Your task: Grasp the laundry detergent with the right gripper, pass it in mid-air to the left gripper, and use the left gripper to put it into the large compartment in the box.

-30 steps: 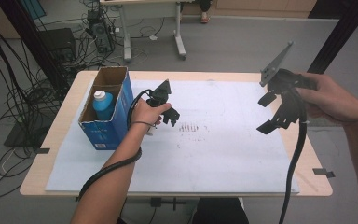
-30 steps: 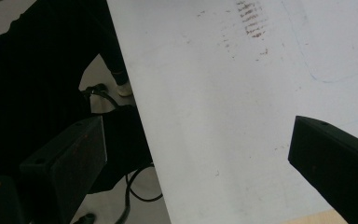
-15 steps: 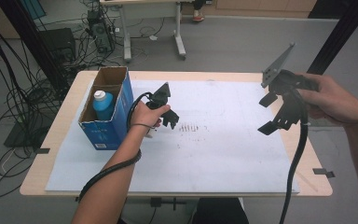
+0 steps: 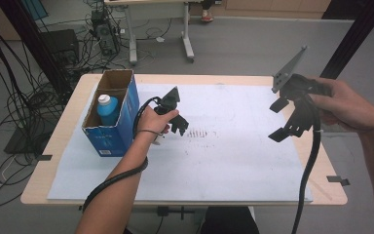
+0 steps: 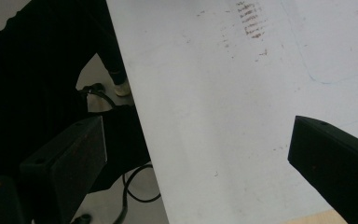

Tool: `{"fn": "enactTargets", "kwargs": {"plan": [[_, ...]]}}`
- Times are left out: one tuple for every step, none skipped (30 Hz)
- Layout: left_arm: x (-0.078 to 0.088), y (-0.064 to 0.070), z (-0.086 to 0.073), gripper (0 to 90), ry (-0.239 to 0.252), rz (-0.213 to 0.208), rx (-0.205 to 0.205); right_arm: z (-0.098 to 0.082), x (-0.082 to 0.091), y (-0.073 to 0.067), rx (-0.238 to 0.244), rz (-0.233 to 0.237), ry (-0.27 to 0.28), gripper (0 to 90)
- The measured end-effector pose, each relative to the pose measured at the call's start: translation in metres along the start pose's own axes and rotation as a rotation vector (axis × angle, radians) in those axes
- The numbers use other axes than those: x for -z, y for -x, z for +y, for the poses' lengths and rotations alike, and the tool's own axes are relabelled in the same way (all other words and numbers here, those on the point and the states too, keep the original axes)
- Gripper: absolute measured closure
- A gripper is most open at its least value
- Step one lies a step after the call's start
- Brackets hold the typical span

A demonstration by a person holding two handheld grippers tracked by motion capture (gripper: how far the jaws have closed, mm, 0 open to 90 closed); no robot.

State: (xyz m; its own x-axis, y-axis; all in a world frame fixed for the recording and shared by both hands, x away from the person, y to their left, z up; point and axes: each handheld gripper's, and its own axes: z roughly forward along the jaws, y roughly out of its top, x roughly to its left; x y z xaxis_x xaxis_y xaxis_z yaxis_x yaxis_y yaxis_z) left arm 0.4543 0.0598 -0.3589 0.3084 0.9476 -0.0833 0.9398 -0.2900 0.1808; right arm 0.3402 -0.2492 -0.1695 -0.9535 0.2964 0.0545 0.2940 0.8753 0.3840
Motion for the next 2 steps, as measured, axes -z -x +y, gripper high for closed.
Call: {"fn": "enactTargets", "kwargs": {"plan": [[0.0003,0.0,0.0,12.9,0.002,0.002,-0.009,-0.0001,0.0002,0.0,0.0,0.001,0.0,4.1],[0.0,0.0008,-0.0003,12.9,0.002,0.001,-0.006,-0.0001,0.0003,0.0003,-0.002,-0.001,0.0,4.0]]}}
